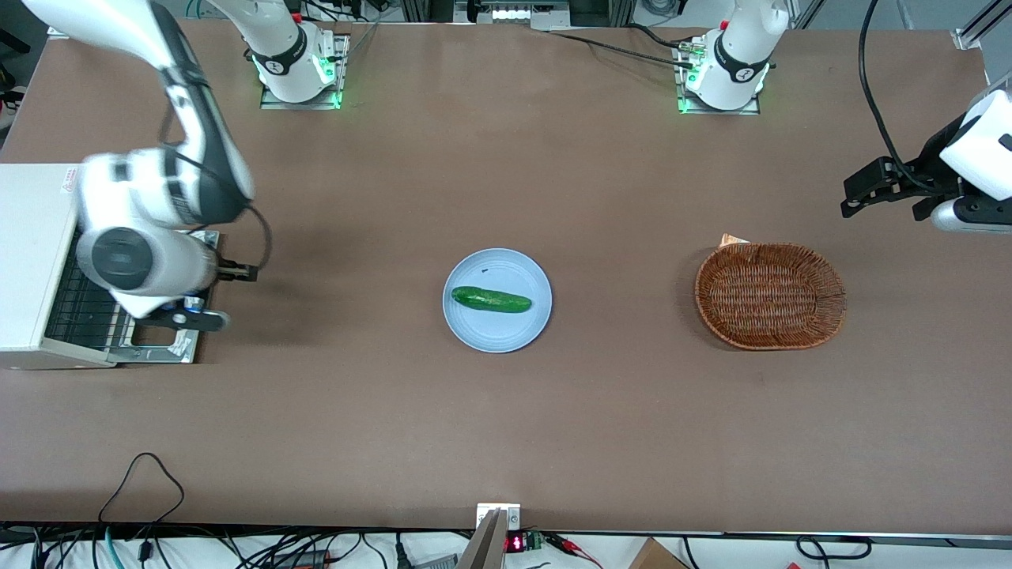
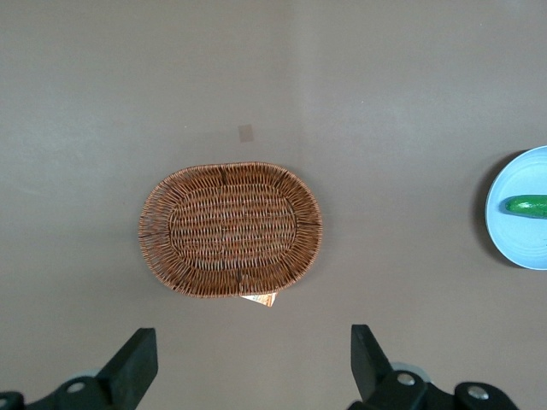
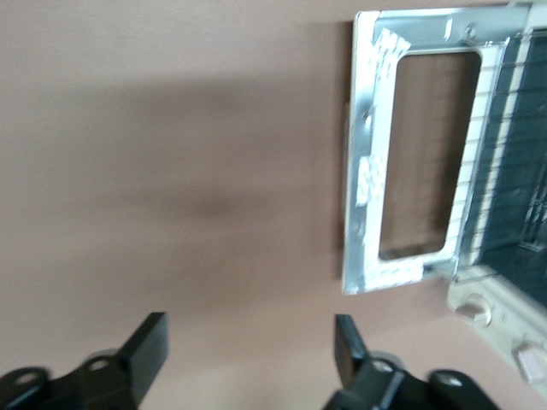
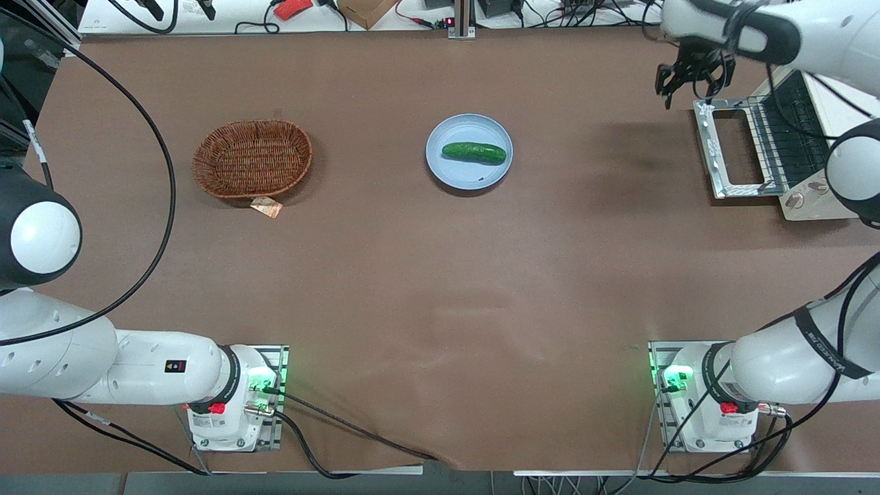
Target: Open oven door with right arm only
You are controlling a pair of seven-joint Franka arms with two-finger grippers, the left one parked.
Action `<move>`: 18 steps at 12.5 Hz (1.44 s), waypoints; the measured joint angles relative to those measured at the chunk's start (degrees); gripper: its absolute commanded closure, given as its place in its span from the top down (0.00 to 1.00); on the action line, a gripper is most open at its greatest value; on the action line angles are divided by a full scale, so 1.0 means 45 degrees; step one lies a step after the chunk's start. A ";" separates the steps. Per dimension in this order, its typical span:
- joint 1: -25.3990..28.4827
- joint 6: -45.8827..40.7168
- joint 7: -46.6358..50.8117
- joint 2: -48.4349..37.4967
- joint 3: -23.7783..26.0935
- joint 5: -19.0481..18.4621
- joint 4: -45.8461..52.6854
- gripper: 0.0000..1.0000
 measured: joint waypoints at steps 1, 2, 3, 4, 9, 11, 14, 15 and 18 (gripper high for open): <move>-0.0295 -0.0500 -0.0282 -0.0260 -0.0006 0.0763 0.0413 0.99; -0.0591 -0.0844 -0.0488 -0.0567 -0.0011 0.1341 0.0678 0.99; -0.0814 -0.1104 -0.0771 -0.0893 -0.0014 0.1780 0.0801 0.99; -0.0965 -0.1336 -0.0962 -0.1252 -0.0015 0.2177 0.0829 0.99; -0.1086 -0.1809 -0.1101 -0.2666 -0.0012 0.3018 0.0825 0.99; -0.1143 -0.1839 -0.1177 -0.3106 -0.0014 0.3188 0.0820 0.99; -0.1008 -0.1842 -0.1859 -0.3595 -0.0412 0.3312 0.0607 0.99; -0.0605 -0.1680 -0.2078 -0.3795 -0.1000 0.3338 0.0363 0.99; 0.0402 -0.0579 -0.2278 -0.4600 -0.2090 0.3285 -0.0891 0.99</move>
